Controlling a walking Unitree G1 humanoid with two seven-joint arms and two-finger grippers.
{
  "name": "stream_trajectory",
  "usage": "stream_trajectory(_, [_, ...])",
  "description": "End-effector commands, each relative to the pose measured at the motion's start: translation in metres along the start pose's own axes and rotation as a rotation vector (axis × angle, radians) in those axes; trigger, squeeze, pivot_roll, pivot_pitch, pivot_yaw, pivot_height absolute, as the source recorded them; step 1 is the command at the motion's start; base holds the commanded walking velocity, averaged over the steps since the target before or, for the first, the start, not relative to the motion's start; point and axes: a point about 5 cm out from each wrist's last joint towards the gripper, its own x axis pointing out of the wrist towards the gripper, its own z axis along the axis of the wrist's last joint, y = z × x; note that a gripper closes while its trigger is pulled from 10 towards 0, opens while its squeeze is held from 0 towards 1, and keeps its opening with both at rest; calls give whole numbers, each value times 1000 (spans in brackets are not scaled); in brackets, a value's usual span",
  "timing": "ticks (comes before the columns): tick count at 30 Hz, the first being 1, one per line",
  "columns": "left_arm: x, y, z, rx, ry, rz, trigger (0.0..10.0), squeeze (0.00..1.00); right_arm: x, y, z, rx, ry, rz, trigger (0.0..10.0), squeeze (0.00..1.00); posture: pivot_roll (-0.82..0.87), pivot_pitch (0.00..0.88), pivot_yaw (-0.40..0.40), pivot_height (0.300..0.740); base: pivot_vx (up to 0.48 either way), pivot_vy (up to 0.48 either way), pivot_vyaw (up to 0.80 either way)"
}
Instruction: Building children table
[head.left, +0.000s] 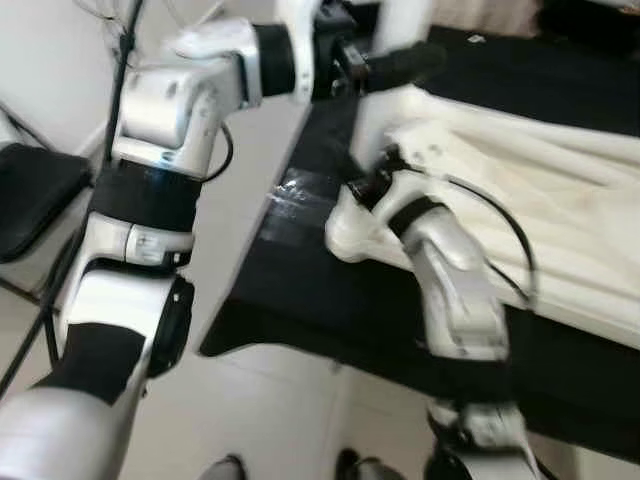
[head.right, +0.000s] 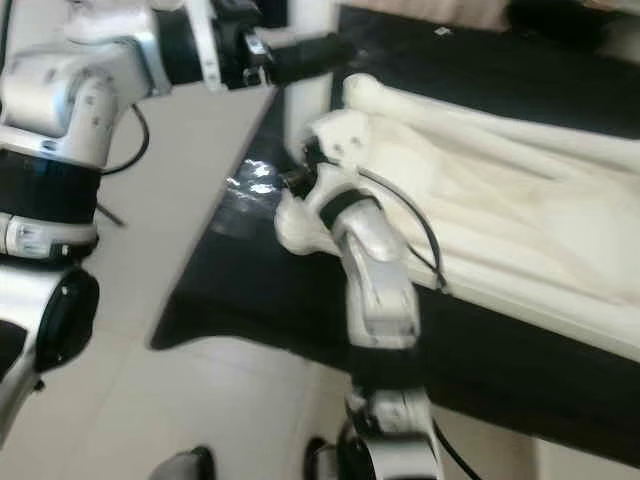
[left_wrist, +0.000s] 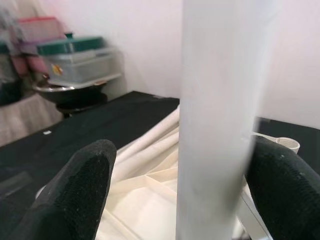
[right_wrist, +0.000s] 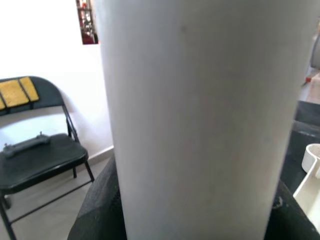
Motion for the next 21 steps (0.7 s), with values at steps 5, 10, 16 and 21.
stream_trajectory(5, [-26,-3,-11,-12,34,82,10000,0,0,3,-43,85,205,5,0,0,37,210,-60,740,0,0,0])
stream_trajectory(10, [-39,-2,-13,-16,39,150,10000,0,0,12,-33,80,201,-48,0,0,43,189,-65,740,0,0,0])
stream_trajectory(16, [-76,-16,-24,-28,76,220,10000,0,-2,17,-22,62,141,-38,10000,0,54,171,-65,740,0,0,0])
stream_trajectory(21, [-97,-22,-31,-46,77,305,10000,0,-2,14,-19,70,100,0,10000,1000,58,167,-66,740,0,0,0])
